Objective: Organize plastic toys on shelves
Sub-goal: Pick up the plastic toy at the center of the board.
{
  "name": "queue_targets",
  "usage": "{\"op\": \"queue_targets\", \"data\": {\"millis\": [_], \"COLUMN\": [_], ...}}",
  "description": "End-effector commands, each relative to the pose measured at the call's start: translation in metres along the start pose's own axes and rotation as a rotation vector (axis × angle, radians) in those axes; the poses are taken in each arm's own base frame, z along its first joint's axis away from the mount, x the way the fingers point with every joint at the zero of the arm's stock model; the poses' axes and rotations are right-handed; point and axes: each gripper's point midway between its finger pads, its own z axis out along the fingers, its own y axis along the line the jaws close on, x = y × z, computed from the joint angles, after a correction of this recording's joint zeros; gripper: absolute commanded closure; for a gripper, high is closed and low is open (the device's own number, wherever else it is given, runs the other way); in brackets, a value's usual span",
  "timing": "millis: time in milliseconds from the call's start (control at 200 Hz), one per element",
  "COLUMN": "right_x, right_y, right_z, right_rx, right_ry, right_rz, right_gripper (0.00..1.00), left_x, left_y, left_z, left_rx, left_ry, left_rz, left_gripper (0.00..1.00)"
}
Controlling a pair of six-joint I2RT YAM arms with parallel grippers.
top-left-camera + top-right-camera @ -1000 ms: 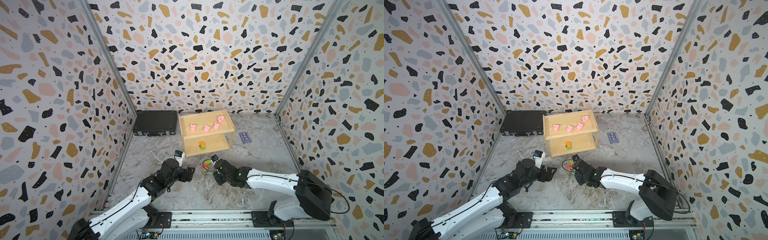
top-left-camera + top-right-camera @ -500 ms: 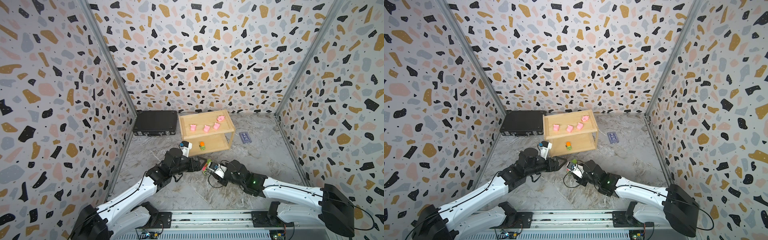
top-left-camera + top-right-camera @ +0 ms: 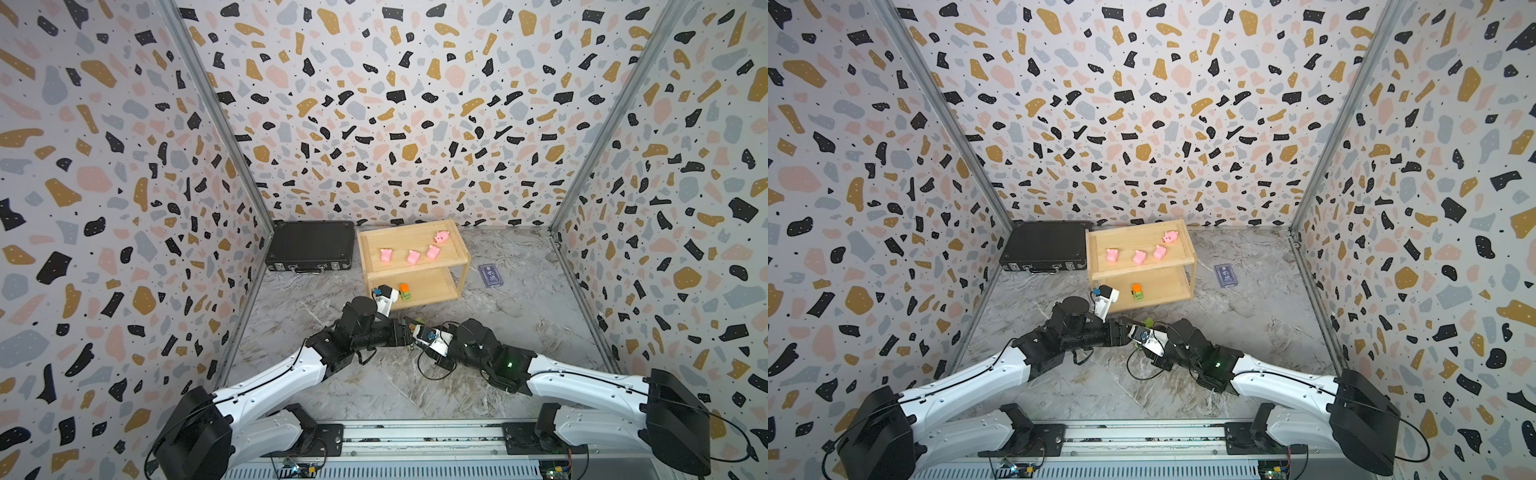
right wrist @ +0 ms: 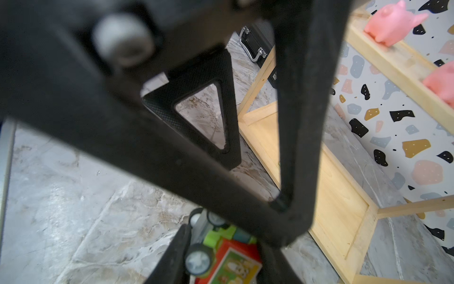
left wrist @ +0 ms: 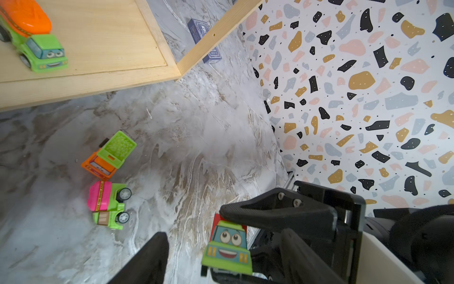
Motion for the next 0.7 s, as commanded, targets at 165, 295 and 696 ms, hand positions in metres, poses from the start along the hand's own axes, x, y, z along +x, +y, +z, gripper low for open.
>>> {"op": "queue_targets", "data": {"millis": [165,295,696], "right_x": [-0.024,-0.023,-0.019], "right_y": [-0.008,-0.008,-0.016], "right_z": [-0.003,-0.002,-0.004], "right_rx": [0.018,0.016,0.064], "right_ry": [-0.055,-0.049,-0.024], "right_rz": [0.010,0.018,0.089], "right_gripper": [0.82,0.82,0.51], "left_x": [-0.001,0.000,-0.001], "left_y": [-0.011,-0.014,-0.012], "left_z": [0.012,0.017,0.014], "left_rx": [0.041,0.060,0.045], "left_ry": [-0.001,0.002,-0.023], "left_rz": [0.061,0.060,0.060], "left_gripper": [0.31,0.45,0.80]}}
